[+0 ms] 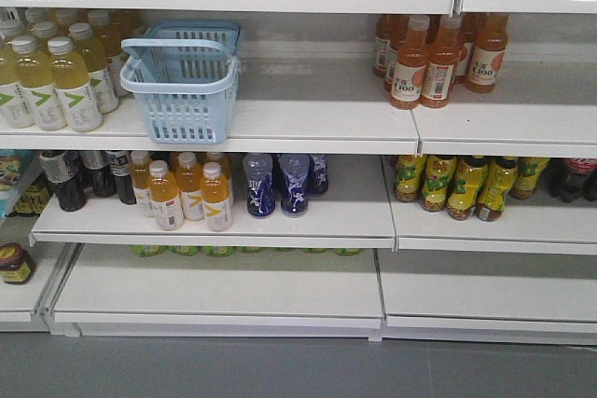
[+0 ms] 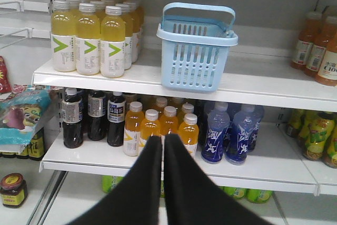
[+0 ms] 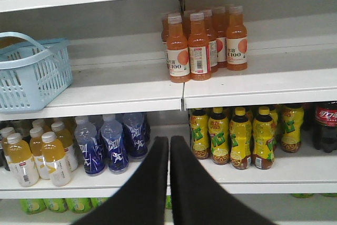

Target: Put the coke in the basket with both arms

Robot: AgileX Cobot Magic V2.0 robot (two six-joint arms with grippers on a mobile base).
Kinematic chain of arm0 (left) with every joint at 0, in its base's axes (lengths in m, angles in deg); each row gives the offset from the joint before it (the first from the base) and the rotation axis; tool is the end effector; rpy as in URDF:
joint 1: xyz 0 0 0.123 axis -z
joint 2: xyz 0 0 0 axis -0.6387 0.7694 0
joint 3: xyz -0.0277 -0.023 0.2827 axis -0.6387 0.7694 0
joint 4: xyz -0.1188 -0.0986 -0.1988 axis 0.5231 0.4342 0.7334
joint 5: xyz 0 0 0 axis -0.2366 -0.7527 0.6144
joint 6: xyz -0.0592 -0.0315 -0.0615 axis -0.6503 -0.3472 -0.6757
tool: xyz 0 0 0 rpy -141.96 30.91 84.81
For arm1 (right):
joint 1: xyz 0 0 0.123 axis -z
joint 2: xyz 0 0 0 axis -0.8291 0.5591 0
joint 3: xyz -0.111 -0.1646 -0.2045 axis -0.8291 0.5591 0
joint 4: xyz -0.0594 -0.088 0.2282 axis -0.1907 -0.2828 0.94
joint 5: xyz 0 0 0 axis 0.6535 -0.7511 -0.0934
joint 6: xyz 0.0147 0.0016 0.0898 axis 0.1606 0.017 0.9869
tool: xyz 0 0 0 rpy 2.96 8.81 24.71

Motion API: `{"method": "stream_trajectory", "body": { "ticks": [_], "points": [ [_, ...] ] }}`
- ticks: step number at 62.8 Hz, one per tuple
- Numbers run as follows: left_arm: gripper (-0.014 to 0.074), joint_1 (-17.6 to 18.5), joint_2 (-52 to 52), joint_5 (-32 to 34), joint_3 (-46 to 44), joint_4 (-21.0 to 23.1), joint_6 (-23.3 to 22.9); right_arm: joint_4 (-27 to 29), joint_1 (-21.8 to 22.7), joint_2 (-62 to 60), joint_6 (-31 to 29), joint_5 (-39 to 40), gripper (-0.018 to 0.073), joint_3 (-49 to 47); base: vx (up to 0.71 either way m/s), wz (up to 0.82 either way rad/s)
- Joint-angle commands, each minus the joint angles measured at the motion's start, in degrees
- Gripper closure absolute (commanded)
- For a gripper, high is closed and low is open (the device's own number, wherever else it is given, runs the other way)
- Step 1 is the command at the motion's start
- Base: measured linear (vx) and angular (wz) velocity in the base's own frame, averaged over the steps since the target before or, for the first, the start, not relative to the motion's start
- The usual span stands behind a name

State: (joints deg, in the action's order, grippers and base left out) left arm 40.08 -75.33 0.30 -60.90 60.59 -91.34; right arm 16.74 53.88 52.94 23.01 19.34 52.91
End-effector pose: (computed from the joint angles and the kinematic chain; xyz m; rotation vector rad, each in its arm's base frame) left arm 0.0569 0.0007 0.1874 -0.1429 1.6659 -0.1223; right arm 0.0565 0.0023 0.1925 0.0672 1.6302 0.1233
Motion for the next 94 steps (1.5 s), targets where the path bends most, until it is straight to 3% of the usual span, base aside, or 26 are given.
{"method": "stream_trajectory", "body": {
  "ticks": [1, 94],
  "points": [
    [0.0603, -0.03, -1.18, 4.00, 0.72, 0.37, -0.19, -0.22, -0.07, -0.88, -0.51, 4.10, 0.0564, 0.87, 0.10, -0.08],
    [0.0603, -0.03, -1.18, 4.00, 0.72, 0.37, -0.19, -0.22, -0.07, -0.88, -0.51, 4.10, 0.0564, 0.87, 0.07, -0.02]
  ]
}}
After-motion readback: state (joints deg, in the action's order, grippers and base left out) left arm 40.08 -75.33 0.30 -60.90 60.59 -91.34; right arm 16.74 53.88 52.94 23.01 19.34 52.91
